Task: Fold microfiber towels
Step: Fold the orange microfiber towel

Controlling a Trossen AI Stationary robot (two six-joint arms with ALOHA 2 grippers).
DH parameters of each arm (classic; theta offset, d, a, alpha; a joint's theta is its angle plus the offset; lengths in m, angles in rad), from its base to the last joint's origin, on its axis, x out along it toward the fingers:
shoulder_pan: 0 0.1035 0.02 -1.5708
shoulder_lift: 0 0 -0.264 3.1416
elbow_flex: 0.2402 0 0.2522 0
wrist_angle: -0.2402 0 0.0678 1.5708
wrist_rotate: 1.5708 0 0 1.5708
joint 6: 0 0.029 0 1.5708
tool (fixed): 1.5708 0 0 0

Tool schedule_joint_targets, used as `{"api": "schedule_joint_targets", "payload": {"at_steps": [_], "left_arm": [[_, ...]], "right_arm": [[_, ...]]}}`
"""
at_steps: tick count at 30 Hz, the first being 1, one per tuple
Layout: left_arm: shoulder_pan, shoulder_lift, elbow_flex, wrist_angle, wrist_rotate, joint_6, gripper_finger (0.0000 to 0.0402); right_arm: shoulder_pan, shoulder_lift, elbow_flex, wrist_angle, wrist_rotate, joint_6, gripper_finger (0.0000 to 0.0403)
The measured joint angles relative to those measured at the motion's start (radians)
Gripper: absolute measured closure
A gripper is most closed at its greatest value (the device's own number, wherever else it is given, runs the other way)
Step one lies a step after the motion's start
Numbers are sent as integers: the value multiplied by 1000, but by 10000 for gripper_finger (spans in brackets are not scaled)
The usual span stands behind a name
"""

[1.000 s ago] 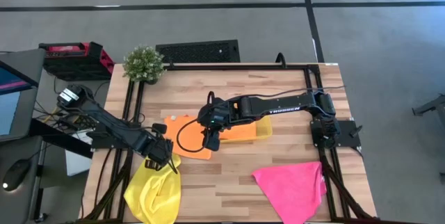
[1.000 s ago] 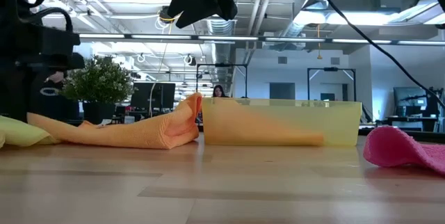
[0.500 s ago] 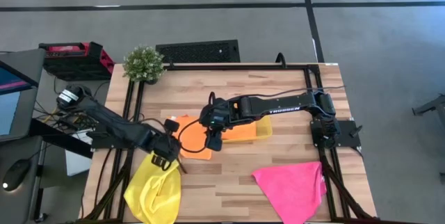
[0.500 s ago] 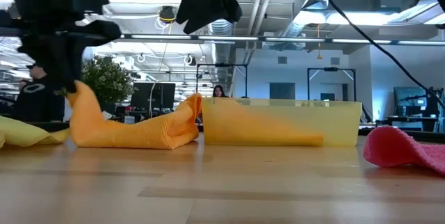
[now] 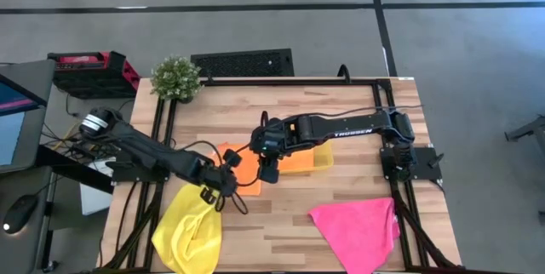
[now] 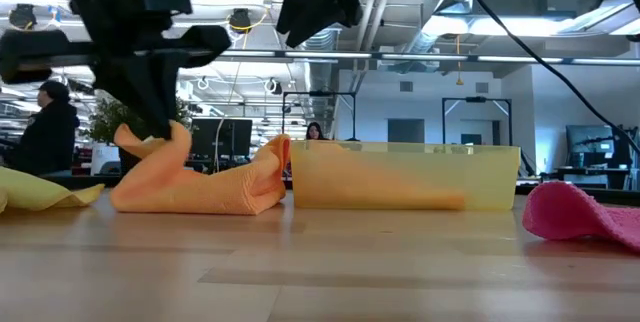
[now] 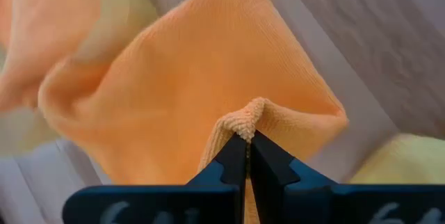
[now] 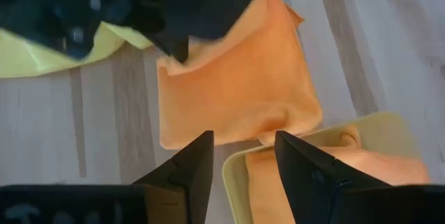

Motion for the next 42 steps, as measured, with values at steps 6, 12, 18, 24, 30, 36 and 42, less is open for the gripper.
{"api": "schedule_joint_targets", "payload": {"at_steps": [6,12,18,24,30,36,42], "left_arm": [[19,105,117,-44,-4,59,401],[20,135,190,-51,2,188,401],[22,135,198,-56,13,272,401],[44,135,198,5,46,317,401],[70,135,198,50,47,308,401],[89,135,198,59,68,319,401],[116,135,198,65,107,331,401]], "right_arm": [[0,0,0,-23,0,6,227],[2,-7,-1,-103,0,6,225],[26,-49,-1,-178,0,8,229],[56,-117,0,-177,-1,9,232],[90,-131,0,-183,-1,10,232],[100,-131,0,-184,-1,31,234],[100,-131,0,-184,-1,35,236]]}}
